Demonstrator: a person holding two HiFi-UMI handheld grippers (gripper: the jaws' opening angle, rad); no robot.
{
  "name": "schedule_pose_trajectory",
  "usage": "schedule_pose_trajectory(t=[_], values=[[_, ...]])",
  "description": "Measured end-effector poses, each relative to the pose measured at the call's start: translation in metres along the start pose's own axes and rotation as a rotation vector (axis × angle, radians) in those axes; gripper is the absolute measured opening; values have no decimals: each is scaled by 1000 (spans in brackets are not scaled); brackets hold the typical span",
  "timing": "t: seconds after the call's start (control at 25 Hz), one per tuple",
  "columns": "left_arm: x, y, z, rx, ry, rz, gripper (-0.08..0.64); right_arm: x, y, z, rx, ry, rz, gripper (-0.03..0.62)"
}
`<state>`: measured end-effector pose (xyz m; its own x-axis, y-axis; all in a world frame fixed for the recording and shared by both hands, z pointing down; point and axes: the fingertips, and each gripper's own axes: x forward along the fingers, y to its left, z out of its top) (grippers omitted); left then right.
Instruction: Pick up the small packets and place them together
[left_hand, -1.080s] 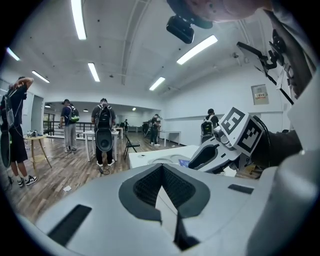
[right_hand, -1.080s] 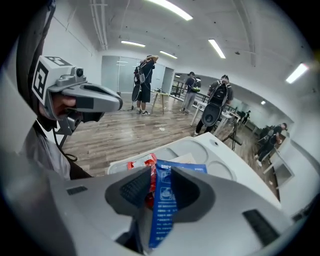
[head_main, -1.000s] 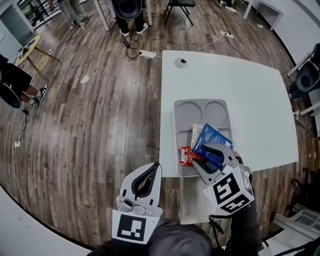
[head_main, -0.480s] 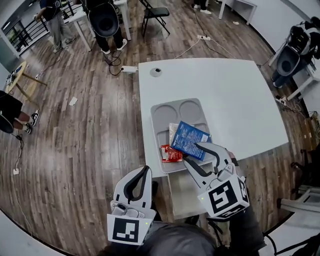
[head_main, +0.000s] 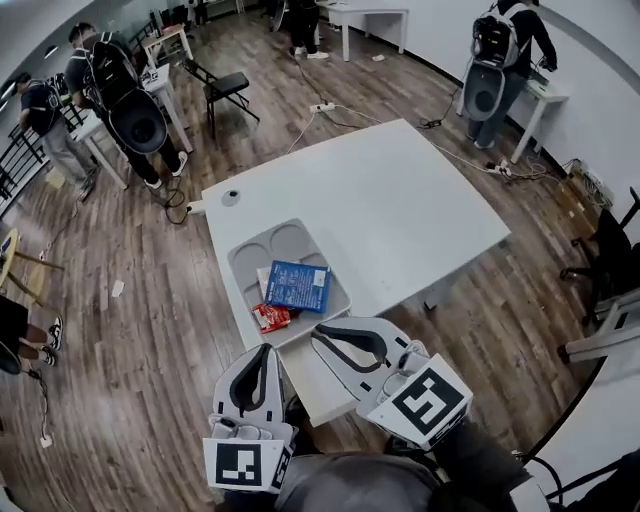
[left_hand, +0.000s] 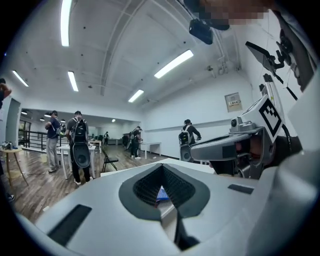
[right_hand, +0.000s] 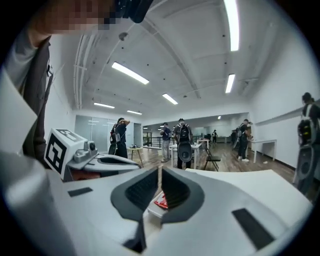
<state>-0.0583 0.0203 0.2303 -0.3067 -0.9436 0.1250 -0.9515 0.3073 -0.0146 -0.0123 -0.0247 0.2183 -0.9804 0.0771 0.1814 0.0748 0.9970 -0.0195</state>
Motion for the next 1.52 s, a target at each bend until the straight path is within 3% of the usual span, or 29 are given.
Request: schedule_pose_trajectory(t=[0.04,0.16,0.32,0.52,0.84,1.08,1.52], values=[[0,-7,2,3,-7,-16,0,-6,2,0,15,-6,-10,5],[0,-17,1,6,-25,-42,0,-10,12,-13,72,6,-4,5],[-11,-10,1,-1,-30,6,0,0,33,4,58,-110,80,5],[-21,-17,11,-1,-37,-6,0,-31,11,15,72,-125,-30,5],[-35,-33,27,0,-49,-43,0,-19,53,20,78,-147,29,5],[-3,-50,35,2,-84,-76,0,-33,23,23,106,-153,-11,5],[3,-33,37,28,-81,-35,0,-19,21,23,96,-157,7,3]])
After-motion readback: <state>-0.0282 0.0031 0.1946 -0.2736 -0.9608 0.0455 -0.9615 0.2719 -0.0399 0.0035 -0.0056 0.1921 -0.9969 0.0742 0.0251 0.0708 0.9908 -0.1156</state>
